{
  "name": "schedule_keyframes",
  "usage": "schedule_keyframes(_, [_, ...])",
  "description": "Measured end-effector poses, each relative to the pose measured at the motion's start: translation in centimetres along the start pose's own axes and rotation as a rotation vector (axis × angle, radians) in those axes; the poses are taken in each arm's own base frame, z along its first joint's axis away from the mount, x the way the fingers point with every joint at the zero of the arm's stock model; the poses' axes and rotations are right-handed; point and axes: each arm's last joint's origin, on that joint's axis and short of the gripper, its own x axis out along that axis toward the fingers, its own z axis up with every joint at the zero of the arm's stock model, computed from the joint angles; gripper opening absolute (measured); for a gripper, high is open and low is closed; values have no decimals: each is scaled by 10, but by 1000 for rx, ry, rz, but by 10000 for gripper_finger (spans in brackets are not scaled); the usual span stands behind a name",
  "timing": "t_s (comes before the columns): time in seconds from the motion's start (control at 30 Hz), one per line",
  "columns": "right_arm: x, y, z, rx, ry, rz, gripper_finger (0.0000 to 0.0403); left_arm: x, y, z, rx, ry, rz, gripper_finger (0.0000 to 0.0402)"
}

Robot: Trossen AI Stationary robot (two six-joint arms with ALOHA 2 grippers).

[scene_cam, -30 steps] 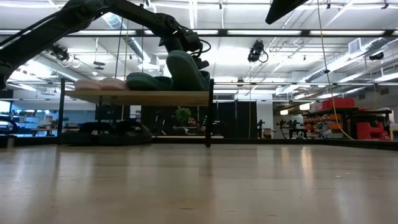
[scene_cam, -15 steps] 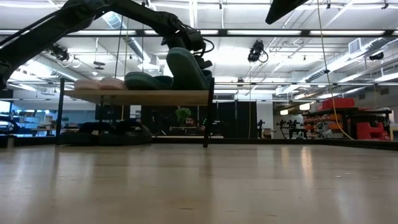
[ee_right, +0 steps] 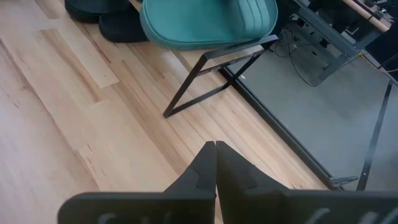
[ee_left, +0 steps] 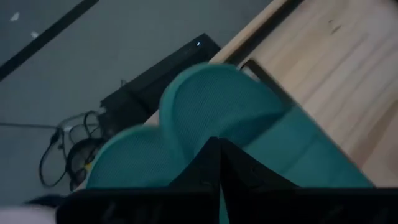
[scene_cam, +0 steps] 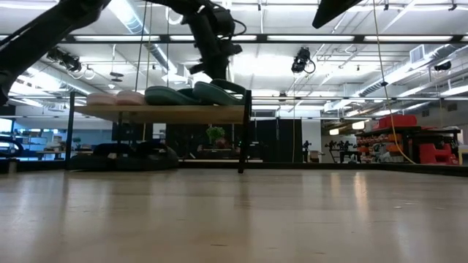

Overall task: Pick and place slides into the shelf
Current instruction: Adjust the green slides on the shelf

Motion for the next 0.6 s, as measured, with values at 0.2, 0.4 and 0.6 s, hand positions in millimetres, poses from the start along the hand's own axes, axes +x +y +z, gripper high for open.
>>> schedule_keyframes(0.2, [0, 0, 0, -3, 1, -1, 5, -21, -14, -14, 57, 76, 13, 5])
schedule_keyframes(0.4, [0, 0, 0, -2, 1, -1, 5, -21, -21, -18, 83, 89, 124, 4])
schedule_keyframes(0.6, [0, 0, 0, -1, 1, -1, 5, -14, -27, -22, 81, 115, 130, 7])
